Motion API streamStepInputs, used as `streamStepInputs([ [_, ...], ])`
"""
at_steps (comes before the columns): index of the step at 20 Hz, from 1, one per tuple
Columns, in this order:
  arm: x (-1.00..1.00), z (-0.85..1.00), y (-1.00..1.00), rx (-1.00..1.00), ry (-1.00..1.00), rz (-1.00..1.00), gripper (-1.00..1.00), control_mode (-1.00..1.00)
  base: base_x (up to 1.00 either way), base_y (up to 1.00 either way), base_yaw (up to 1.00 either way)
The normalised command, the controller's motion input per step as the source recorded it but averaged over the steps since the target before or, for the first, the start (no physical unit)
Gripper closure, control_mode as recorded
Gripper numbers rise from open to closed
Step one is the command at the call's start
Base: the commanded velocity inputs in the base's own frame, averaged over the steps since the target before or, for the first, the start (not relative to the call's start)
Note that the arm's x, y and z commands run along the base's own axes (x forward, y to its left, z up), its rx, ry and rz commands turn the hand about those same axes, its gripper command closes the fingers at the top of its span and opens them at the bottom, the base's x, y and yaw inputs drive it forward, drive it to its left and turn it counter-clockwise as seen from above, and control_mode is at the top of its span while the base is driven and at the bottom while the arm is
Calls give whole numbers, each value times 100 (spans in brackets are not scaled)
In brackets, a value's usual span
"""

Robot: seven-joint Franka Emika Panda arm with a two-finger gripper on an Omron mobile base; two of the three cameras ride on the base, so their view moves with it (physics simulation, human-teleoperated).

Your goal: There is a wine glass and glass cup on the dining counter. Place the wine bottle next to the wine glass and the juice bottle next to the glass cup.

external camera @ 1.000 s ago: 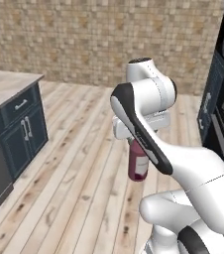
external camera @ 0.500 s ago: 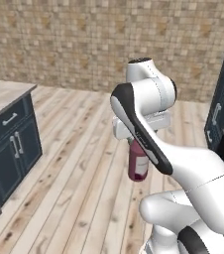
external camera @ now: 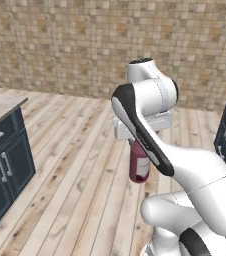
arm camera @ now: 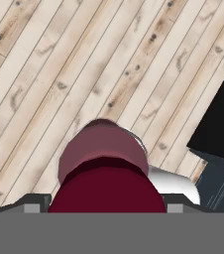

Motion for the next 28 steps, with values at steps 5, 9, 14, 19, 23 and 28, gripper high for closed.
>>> streamStepInputs([
  [5, 0, 0, 0, 0, 0, 0, 100, 100, 90, 4, 2],
  [9, 0, 0, 0, 0, 0, 0, 100, 100, 90, 7, 2],
  [14, 0, 0, 0, 0, 0, 0, 100, 100, 91, 18, 5],
  [19, 0, 0, 0, 0, 0, 0, 100, 100, 91, 24, 8],
  [23, 0, 0, 0, 0, 0, 0, 100, 100, 90, 26, 9],
  [28, 0, 0, 0, 0, 0, 0, 100, 100, 91, 24, 11],
])
